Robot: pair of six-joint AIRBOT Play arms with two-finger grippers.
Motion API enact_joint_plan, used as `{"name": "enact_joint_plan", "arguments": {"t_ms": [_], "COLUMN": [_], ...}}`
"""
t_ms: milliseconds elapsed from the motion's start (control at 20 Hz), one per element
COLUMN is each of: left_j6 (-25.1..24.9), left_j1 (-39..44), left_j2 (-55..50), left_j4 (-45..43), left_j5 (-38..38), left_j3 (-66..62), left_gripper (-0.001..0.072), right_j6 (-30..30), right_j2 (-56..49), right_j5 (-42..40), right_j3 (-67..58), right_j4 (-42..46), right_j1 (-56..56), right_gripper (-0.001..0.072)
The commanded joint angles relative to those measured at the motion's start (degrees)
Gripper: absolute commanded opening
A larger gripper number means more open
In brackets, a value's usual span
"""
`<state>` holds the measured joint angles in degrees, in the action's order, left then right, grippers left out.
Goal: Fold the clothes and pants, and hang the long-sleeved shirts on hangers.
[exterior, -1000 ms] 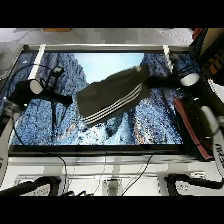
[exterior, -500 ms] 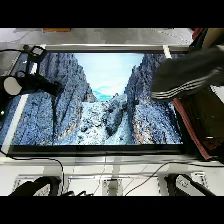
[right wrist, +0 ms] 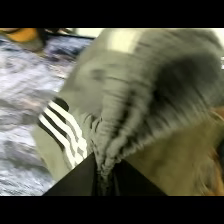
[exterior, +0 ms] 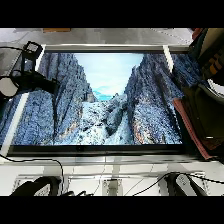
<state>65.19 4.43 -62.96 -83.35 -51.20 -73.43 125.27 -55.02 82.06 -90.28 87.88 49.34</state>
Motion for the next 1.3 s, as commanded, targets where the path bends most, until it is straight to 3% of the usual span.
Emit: {"name": "enact_joint_plan", "arguments": {"t_ms": [0,150,200,300,350,600,800,850,1250], "left_j6": [-0.02,-0.02,0.00,-0.02,0.00,0.00,-0.02,0.00,-0.02], "left_j1": [-0.04,-0.04,-0.04,-0.04,-0.04,-0.04,-0.04,-0.04,-0.04], "left_j2": [0.07,0.07,0.07,0.07,0.07,0.07,0.07,0.07,0.07], "left_j4": [0.00,0.00,0.00,0.00,0.00,0.00,0.00,-0.02,0.00], "left_j5": [0.04,0.04,0.04,0.02,0.04,0.04,0.02,0.04,0.02], "left_j3": [-0.02,-0.02,-0.02,-0.02,-0.02,-0.02,-0.02,-0.02,-0.02], "left_gripper": [0.0693,0.0693,0.0693,0.0693,0.0693,0.0693,0.0693,0.0693,0.0693], "right_j6": [1.51,1.51,1.51,1.51,1.38,0.98,-10.58,-12.79,-36.11], "right_j2": [0.81,0.72,0.72,0.72,0.72,0.46,-2.43,-3.37,-7.54], "right_j5": [7.91,9.18,9.42,9.88,9.88,9.60,9.20,8.90,-8.74], "right_j3": [0.00,0.00,0.00,0.00,0.00,0.00,0.00,0.00,0.07], "right_j4": [1.29,-1.97,-2.78,-5.55,-7.26,-11.80,-12.46,-12.46,-0.83], "right_j1": [0.09,-0.17,-0.17,-0.17,-0.17,-0.17,-3.76,-6.51,-43.10], "right_gripper": [0.0015,0.0021,0.0129,0.0640,0.0697,0.0676,0.0052,0.0016,0.0015]}}
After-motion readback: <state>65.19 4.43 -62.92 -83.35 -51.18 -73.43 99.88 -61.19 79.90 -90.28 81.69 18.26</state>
